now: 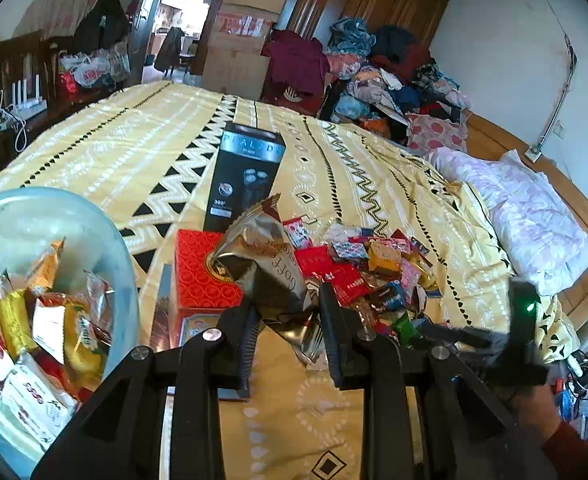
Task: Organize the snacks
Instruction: 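Lift both held packets toward the clear glass bowl, then open both tools to release the packets into the glass bowl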
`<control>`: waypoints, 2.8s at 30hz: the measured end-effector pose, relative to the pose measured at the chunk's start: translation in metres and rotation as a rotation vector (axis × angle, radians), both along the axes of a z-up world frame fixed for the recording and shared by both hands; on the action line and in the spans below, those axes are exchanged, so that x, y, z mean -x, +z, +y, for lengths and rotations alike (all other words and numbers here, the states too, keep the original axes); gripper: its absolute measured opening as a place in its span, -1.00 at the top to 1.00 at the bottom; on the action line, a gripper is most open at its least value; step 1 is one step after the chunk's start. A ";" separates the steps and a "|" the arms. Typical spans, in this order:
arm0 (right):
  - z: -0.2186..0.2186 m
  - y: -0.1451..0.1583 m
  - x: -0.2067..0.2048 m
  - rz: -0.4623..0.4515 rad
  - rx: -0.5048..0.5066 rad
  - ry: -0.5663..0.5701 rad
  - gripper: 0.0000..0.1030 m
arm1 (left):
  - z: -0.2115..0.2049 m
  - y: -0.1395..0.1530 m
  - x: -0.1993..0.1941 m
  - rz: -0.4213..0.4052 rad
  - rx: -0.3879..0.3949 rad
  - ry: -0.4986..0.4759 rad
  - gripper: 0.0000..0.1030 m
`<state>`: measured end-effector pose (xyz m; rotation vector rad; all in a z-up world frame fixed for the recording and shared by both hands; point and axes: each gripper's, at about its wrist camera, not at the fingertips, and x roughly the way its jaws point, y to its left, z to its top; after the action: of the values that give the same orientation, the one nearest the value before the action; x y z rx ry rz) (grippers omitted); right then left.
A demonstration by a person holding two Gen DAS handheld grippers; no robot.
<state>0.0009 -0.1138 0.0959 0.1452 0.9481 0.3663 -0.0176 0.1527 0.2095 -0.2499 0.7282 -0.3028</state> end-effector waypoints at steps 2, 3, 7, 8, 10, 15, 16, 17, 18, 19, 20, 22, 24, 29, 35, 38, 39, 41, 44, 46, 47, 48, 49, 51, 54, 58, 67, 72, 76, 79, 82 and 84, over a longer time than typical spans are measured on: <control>0.007 -0.015 -0.005 0.043 -0.049 0.012 -0.37 | -0.003 -0.002 -0.002 0.002 0.000 -0.001 0.44; 0.013 -0.021 -0.009 0.059 -0.061 0.016 -0.37 | -0.004 -0.003 -0.003 0.001 0.001 0.000 0.44; 0.051 -0.041 -0.034 0.094 -0.052 0.054 -0.45 | -0.005 -0.002 -0.005 -0.004 -0.003 0.005 0.44; 0.061 -0.048 -0.043 0.107 -0.047 0.063 -0.53 | -0.004 -0.001 -0.005 -0.005 -0.003 0.008 0.44; 0.077 -0.065 -0.062 0.134 -0.016 0.055 -0.53 | -0.003 -0.001 -0.004 -0.005 -0.008 0.014 0.44; 0.092 -0.095 -0.081 0.174 0.087 -0.008 -0.51 | 0.003 0.000 -0.003 -0.004 -0.021 0.019 0.44; 0.092 -0.095 -0.081 0.166 0.095 -0.007 -0.38 | 0.004 0.000 -0.003 -0.004 -0.023 0.021 0.44; 0.092 -0.093 -0.080 0.159 0.107 -0.003 -0.19 | 0.004 0.000 -0.003 -0.003 -0.023 0.022 0.44; 0.091 -0.091 -0.077 0.151 0.101 -0.003 -0.08 | 0.004 0.000 -0.003 -0.003 -0.020 0.024 0.44; 0.087 -0.087 -0.076 0.145 0.087 -0.004 -0.01 | 0.005 0.001 -0.003 -0.004 -0.019 0.027 0.44; 0.083 -0.082 -0.072 0.134 0.077 -0.009 0.00 | 0.005 0.001 -0.002 -0.006 -0.018 0.028 0.44; 0.074 -0.069 -0.063 0.097 0.067 -0.022 0.01 | 0.006 0.003 0.000 -0.013 -0.016 0.029 0.44; 0.063 -0.053 -0.052 0.055 0.049 -0.037 0.02 | 0.007 0.005 0.001 -0.017 -0.013 0.027 0.44; 0.044 0.007 -0.032 -0.074 0.027 -0.080 0.02 | 0.017 0.015 0.007 -0.040 -0.001 0.039 0.44; 0.076 0.094 -0.031 -0.263 0.018 -0.017 0.01 | 0.045 0.034 0.013 -0.081 -0.007 0.106 0.44; 0.108 0.132 -0.031 -0.331 -0.012 0.061 0.01 | 0.067 0.042 0.018 -0.097 -0.011 0.154 0.44; 0.119 0.142 -0.031 -0.350 -0.021 0.089 0.01 | 0.077 0.045 0.021 -0.102 -0.011 0.176 0.44; 0.144 0.158 -0.031 -0.370 -0.038 0.149 0.01 | 0.095 0.048 0.025 -0.107 -0.008 0.214 0.44; 0.184 0.172 -0.033 -0.381 -0.071 0.240 0.01 | 0.122 0.051 0.032 -0.109 -0.028 0.282 0.44; 0.214 0.180 -0.033 -0.385 -0.087 0.307 0.01 | 0.138 0.050 0.035 -0.101 -0.041 0.325 0.44; 0.224 0.182 -0.033 -0.390 -0.086 0.328 0.01 | 0.148 0.049 0.037 -0.095 -0.043 0.347 0.44; 0.237 0.184 -0.033 -0.393 -0.087 0.356 0.01 | 0.157 0.047 0.038 -0.088 -0.047 0.368 0.44; 0.248 0.186 -0.033 -0.393 -0.091 0.383 0.01 | 0.167 0.044 0.039 -0.078 -0.054 0.393 0.44; 0.271 0.186 -0.033 -0.392 -0.092 0.430 0.01 | 0.181 0.038 0.040 -0.061 -0.060 0.425 0.44; 0.297 0.183 -0.031 -0.377 -0.097 0.486 0.01 | 0.196 0.030 0.040 -0.039 -0.070 0.461 0.44; 0.318 0.176 -0.033 -0.346 -0.097 0.526 0.01 | 0.207 0.023 0.042 -0.021 -0.080 0.486 0.44; 0.340 0.163 -0.035 -0.282 -0.095 0.551 0.01 | 0.221 0.011 0.040 0.005 -0.072 0.511 0.44; 0.348 0.162 -0.034 -0.276 -0.089 0.558 0.01 | 0.224 0.009 0.040 0.008 -0.069 0.514 0.44; 0.351 0.162 -0.033 -0.274 -0.088 0.560 0.01 | 0.224 0.009 0.040 0.009 -0.067 0.515 0.44; 0.351 0.162 -0.033 -0.273 -0.087 0.560 0.01 | 0.225 0.009 0.040 0.010 -0.069 0.516 0.44; 0.354 0.162 -0.033 -0.270 -0.087 0.561 0.01 | 0.225 0.007 0.040 0.014 -0.071 0.516 0.44; 0.353 0.161 -0.033 -0.271 -0.087 0.561 0.01 | 0.227 0.006 0.039 0.016 -0.069 0.517 0.44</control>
<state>0.0341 0.2395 0.2574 -0.0957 0.6916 0.9214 -0.0571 0.3796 0.2152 -0.3643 0.6632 0.2157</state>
